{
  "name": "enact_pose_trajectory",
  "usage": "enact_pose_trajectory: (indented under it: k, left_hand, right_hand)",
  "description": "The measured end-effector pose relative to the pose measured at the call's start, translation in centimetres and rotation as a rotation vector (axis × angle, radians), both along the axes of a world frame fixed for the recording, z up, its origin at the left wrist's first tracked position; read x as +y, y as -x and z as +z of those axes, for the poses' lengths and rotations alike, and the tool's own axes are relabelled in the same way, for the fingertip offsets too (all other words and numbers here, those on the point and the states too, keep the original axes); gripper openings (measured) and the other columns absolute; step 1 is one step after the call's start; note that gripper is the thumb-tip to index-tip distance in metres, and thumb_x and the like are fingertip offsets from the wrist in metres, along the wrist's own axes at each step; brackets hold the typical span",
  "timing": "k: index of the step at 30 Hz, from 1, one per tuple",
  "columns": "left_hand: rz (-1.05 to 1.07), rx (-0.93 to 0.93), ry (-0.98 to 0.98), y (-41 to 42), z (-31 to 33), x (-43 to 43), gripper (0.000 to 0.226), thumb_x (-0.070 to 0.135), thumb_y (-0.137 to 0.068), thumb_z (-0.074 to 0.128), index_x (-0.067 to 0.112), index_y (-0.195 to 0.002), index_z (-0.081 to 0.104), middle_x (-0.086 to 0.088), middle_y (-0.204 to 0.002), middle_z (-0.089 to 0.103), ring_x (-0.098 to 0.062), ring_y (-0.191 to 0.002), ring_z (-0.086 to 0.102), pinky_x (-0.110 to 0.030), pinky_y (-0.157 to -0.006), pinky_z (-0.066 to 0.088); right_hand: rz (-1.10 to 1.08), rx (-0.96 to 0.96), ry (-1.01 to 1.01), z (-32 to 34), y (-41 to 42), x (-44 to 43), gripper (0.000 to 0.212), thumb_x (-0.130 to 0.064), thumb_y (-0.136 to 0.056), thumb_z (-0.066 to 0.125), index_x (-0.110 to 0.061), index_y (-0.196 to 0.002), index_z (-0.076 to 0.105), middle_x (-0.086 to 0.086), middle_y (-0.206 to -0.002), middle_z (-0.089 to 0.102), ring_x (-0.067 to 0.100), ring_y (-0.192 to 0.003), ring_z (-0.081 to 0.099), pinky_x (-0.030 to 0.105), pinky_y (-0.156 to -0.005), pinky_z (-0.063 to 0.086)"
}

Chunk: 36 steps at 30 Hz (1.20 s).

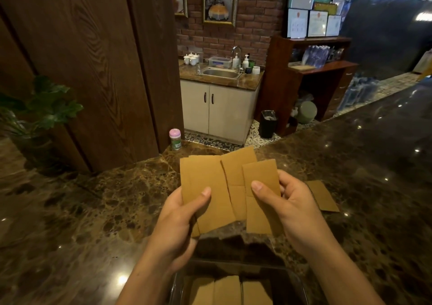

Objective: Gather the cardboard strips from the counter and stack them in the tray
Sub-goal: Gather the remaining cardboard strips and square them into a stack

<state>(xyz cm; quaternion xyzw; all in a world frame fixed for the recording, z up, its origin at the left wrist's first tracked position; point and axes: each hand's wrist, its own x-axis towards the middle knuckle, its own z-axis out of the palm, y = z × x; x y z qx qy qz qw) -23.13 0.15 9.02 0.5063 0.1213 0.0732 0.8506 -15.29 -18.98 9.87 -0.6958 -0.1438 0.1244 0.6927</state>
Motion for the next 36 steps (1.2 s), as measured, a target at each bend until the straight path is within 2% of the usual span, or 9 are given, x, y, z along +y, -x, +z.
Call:
enact_pose_trajectory:
  k: [10,15,19,22,23,26,29,32,36]
  left_hand:
    - [0.088,-0.018,-0.043,-0.3,-0.6,-0.1,0.042,0.012,-0.075,0.074,0.016,-0.115,0.064,-0.007,-0.100,0.079,-0.025,-0.095,0.076,-0.036,-0.073,0.062]
    - [0.034,0.003,-0.161,-0.2,-0.8,-0.3,0.046,0.020,-0.076,0.079,0.013,-0.119,0.066,-0.010,-0.109,0.077,-0.028,-0.102,0.074,-0.040,-0.080,0.060]
    - [-0.028,0.100,-0.181,-0.2,-0.6,-0.7,0.050,0.043,-0.077,0.072,0.013,-0.116,0.068,-0.013,-0.103,0.077,-0.027,-0.087,0.075,-0.037,-0.071,0.061]
    - [-0.062,0.182,0.015,-0.1,-0.2,-0.5,0.062,0.056,-0.078,0.064,0.009,-0.119,0.069,-0.019,-0.099,0.075,-0.029,-0.081,0.072,-0.039,-0.073,0.060]
    - [-0.069,0.192,0.087,-0.1,-0.2,-0.4,0.063,0.058,-0.077,0.065,0.012,-0.120,0.069,-0.018,-0.102,0.076,-0.031,-0.087,0.074,-0.042,-0.078,0.060]
    - [-0.069,0.170,0.150,0.1,-0.2,-0.2,0.049,0.039,-0.082,0.075,0.011,-0.121,0.065,-0.015,-0.103,0.079,-0.028,-0.091,0.077,-0.041,-0.073,0.062]
    - [-0.092,0.114,0.077,0.1,-0.6,-0.3,0.057,0.004,-0.071,0.083,0.002,-0.124,0.062,-0.018,-0.101,0.077,-0.028,-0.087,0.076,-0.034,-0.065,0.061]
    - [-0.046,0.102,0.081,-0.1,-1.3,-0.1,0.059,-0.007,-0.068,0.081,0.001,-0.123,0.061,-0.021,-0.102,0.076,-0.033,-0.091,0.075,-0.037,-0.066,0.062]
    - [-0.020,0.085,-0.002,-0.5,-1.7,0.5,0.057,-0.001,-0.067,0.080,0.010,-0.120,0.061,-0.019,-0.107,0.075,-0.036,-0.102,0.072,-0.043,-0.076,0.062]
  right_hand:
    - [0.056,0.280,-0.333,0.5,1.0,0.5,0.037,-0.016,-0.087,0.065,-0.011,-0.123,0.069,0.007,-0.102,0.082,0.017,-0.086,0.080,0.026,-0.063,0.062]
    - [0.217,0.266,-0.237,0.6,1.0,0.4,0.033,-0.012,-0.093,0.063,-0.009,-0.125,0.070,0.013,-0.113,0.079,0.024,-0.099,0.078,0.029,-0.073,0.063]
    - [0.177,-0.127,-0.080,0.8,0.7,0.0,0.026,-0.016,-0.091,0.069,-0.020,-0.116,0.077,0.005,-0.109,0.077,0.017,-0.100,0.075,0.029,-0.077,0.061]
    - [0.179,-0.666,0.134,1.1,-0.3,-1.4,0.034,0.000,-0.093,0.070,-0.022,-0.118,0.080,-0.005,-0.107,0.067,0.009,-0.100,0.065,0.021,-0.078,0.056]
    - [0.217,-0.846,0.259,1.2,-0.6,-1.8,0.037,-0.007,-0.092,0.068,-0.027,-0.121,0.078,-0.009,-0.109,0.063,0.009,-0.102,0.062,0.022,-0.081,0.055]
    - [0.347,-1.016,0.583,1.4,-0.7,-2.2,0.034,-0.025,-0.090,0.073,-0.048,-0.116,0.073,-0.016,-0.111,0.061,0.005,-0.102,0.059,0.030,-0.082,0.057]
    - [0.409,-1.317,0.868,0.9,-0.6,-2.0,0.058,-0.015,-0.077,0.078,-0.040,-0.128,0.068,-0.008,-0.112,0.057,0.009,-0.095,0.053,0.023,-0.066,0.054]
    - [0.495,-1.220,0.902,1.3,-0.6,-3.0,0.058,-0.026,-0.084,0.066,-0.044,-0.139,0.059,-0.015,-0.117,0.052,0.002,-0.097,0.048,0.021,-0.069,0.053]
    - [0.593,-0.744,0.789,3.0,-0.3,-4.3,0.036,-0.035,-0.095,0.058,-0.050,-0.126,0.068,-0.028,-0.115,0.059,0.001,-0.110,0.057,0.025,-0.089,0.053]
